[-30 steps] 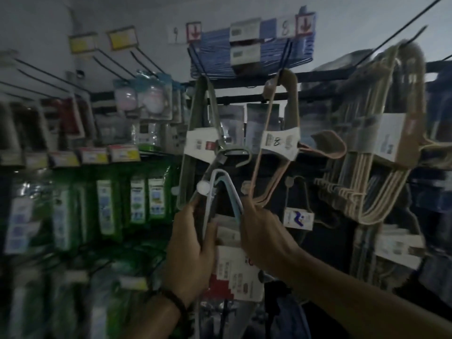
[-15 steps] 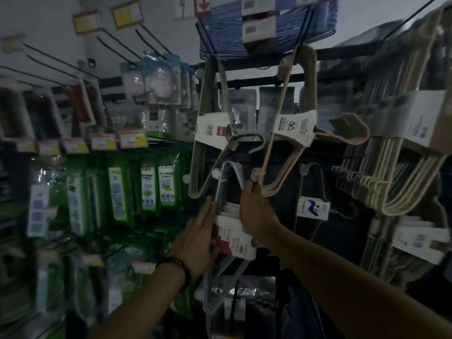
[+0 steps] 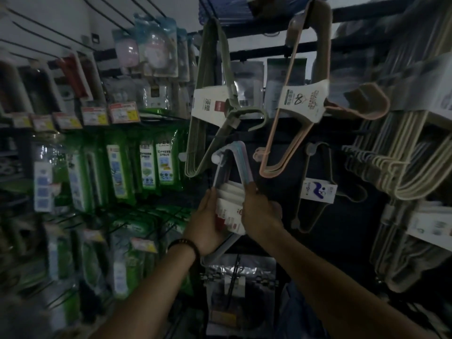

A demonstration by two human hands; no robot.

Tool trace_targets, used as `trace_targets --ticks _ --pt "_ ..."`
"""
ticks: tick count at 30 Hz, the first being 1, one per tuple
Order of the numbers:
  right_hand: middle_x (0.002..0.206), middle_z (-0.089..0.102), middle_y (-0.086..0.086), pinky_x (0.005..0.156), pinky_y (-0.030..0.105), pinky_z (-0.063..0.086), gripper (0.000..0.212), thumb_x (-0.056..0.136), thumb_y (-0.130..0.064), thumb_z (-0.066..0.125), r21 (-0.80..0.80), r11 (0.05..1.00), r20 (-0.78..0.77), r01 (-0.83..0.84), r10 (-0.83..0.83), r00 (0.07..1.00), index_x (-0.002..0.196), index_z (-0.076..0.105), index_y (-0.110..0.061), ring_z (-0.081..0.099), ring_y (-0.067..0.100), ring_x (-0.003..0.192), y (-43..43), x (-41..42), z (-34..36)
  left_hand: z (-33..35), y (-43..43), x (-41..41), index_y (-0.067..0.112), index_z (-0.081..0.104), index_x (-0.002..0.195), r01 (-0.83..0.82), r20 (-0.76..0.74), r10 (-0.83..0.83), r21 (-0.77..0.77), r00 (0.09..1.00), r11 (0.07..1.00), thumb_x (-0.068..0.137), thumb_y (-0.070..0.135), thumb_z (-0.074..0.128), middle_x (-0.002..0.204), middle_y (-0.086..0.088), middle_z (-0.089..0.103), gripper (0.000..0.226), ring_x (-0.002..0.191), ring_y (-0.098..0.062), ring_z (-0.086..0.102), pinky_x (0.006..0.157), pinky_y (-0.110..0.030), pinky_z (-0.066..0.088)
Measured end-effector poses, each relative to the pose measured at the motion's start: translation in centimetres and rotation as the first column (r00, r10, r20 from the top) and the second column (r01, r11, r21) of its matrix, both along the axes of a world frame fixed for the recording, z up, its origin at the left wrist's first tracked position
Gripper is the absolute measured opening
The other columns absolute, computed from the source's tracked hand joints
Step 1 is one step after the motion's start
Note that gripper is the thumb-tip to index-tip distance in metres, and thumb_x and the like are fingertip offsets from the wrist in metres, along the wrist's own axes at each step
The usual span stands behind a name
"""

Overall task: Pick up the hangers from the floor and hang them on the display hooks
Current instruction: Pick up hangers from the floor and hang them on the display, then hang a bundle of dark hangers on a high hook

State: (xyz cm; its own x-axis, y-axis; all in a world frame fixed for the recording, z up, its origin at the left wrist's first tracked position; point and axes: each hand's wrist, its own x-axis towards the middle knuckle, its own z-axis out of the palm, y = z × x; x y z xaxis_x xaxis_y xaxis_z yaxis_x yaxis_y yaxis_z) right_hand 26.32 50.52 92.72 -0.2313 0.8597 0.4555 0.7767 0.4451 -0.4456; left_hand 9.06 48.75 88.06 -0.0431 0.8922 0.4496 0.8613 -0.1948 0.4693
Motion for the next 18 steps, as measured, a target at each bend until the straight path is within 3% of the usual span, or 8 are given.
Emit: trace_targets --ticks 3,5,7,9,12,14,16,18 --pt "0.150 0.041 0.016 0.093 0.038 0.050 0.066 0.103 -0.018 0.053 0.031 0.996 -0.084 -0.079 0.081 0.993 0.160 0.021 -0.011 0.055 0.033 0.125 -1.5 -0.6 -5.3 -0.8 -1.0 0.4 0.028 0.006 0.168 -0.008 0.010 0.007 0.050 1.000 0.999 0.101 0.032 0.065 0.175 0.009 0.003 0.090 0.161 -0.019 0.016 0.130 -0.040 0.025" --pt "0.155 0.035 0.010 0.094 0.041 0.055 0.069 0.102 -0.019 0.056 0.049 0.989 -0.146 -0.136 0.142 0.979 0.161 0.021 -0.020 0.053 0.029 0.125 -3.0 -1.1 -8.5 -1.9 -3.4 0.6 0.029 0.015 0.168 -0.037 0.026 0.035 0.051 0.999 0.998 0.104 0.029 0.064 0.172 0.014 0.009 0.080 0.159 -0.012 0.015 0.130 -0.036 0.021" --pt "0.141 0.047 0.005 0.083 0.042 0.057 0.052 0.100 -0.018 0.057 0.111 0.971 -0.179 -0.212 0.229 0.957 0.148 0.037 -0.025 0.054 0.026 0.115 -4.8 -1.5 -11.6 -4.0 -6.9 0.3 0.032 0.032 0.161 -0.126 0.006 0.126 0.090 0.992 0.988 0.103 0.022 0.064 0.168 0.010 0.026 0.067 0.151 -0.017 0.034 0.125 -0.037 0.036" --pt "0.119 0.054 0.002 0.069 0.038 0.051 0.028 0.099 -0.020 0.055 0.115 0.935 -0.159 -0.336 0.351 0.923 0.126 0.048 -0.027 0.056 0.024 0.097 -6.9 -2.1 -14.7 -7.2 -11.1 0.1 0.034 0.047 0.149 -0.229 0.008 0.230 0.106 0.973 0.968 0.103 0.022 0.063 0.154 0.011 0.040 0.050 0.130 -0.018 0.053 0.108 -0.035 0.052" --pt "0.104 0.059 0.002 0.066 0.041 0.050 0.013 0.099 -0.028 0.050 -0.065 0.858 -0.077 -0.509 0.505 0.860 0.111 0.055 -0.025 0.058 0.025 0.086 -10.2 -3.8 -19.8 -14.6 -18.1 -0.4 0.034 0.054 0.140 -0.357 0.086 0.362 -0.060 0.928 0.932 0.104 0.032 0.060 0.142 0.012 0.053 0.037 0.113 -0.018 0.061 0.094 -0.036 0.057" --pt "0.095 0.066 0.005 0.068 0.039 0.051 0.024 0.096 -0.036 0.046 -0.216 0.767 -0.039 -0.604 0.612 0.790 0.108 0.060 -0.022 0.063 0.028 0.083 -12.2 -4.9 -24.2 -20.3 -23.1 -0.3 0.033 0.057 0.137 -0.405 0.141 0.449 -0.256 0.883 0.878 0.101 0.042 0.054 0.132 0.008 0.062 0.037 0.105 -0.020 0.063 0.089 -0.041 0.056" --pt "0.091 0.067 0.004 0.069 0.039 0.053 0.029 0.098 -0.041 0.045 -0.387 0.636 0.018 -0.668 0.730 0.684 0.110 0.062 -0.021 0.064 0.027 0.082 -14.3 -5.8 -28.7 -25.6 -28.5 0.5 0.026 0.065 0.130 -0.432 0.177 0.557 -0.460 0.811 0.776 0.102 0.045 0.046 0.120 0.003 0.069 0.039 0.098 -0.022 0.065 0.086 -0.039 0.054" --pt "0.079 0.057 0.005 0.065 0.040 0.046 0.022 0.103 -0.038 0.051 -0.561 0.496 0.040 -0.663 0.816 0.576 0.092 0.057 -0.019 0.058 0.027 0.075 -16.7 -6.2 -32.8 -30.1 -33.8 1.3 0.018 0.071 0.115 -0.450 0.149 0.650 -0.607 0.745 0.655 0.109 0.041 0.044 0.109 -0.002 0.070 0.036 0.096 -0.028 0.067 0.084 -0.038 0.054"
